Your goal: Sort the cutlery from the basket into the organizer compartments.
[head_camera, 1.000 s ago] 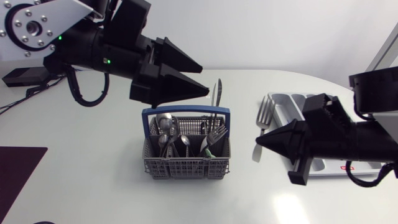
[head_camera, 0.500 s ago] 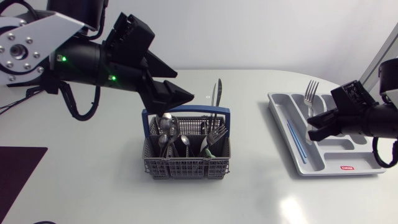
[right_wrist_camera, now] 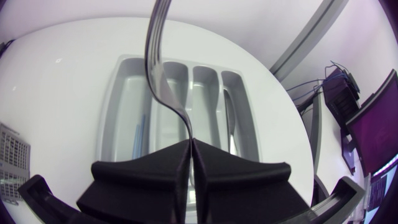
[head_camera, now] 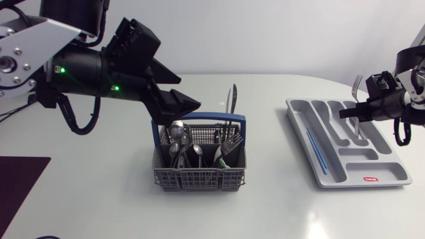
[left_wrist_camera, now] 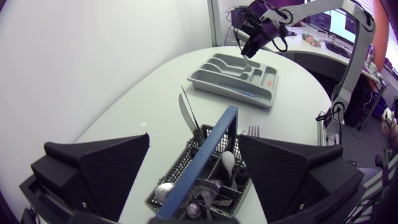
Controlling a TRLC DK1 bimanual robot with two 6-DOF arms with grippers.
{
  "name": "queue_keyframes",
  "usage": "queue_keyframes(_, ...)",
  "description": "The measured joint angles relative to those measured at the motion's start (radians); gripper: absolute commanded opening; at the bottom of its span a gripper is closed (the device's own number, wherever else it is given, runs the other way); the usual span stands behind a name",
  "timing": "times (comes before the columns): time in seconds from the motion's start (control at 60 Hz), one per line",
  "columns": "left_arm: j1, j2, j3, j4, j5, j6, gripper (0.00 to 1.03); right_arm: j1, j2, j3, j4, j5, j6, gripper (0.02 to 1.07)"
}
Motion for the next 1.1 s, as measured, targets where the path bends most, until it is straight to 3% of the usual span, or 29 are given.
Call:
queue_keyframes(0.467,-0.023,-0.001,0.000,0.005,-0.065,0.000,0.99,0.033,0.333,0.329,-0.017,0.259,0.055,0.07)
queue_keyframes(1.1,-0.042,-0.001,0.000,0.000,-0.088,0.000,0.99,0.031,0.595,0.552,-0.187,0.291,0.159,0.07)
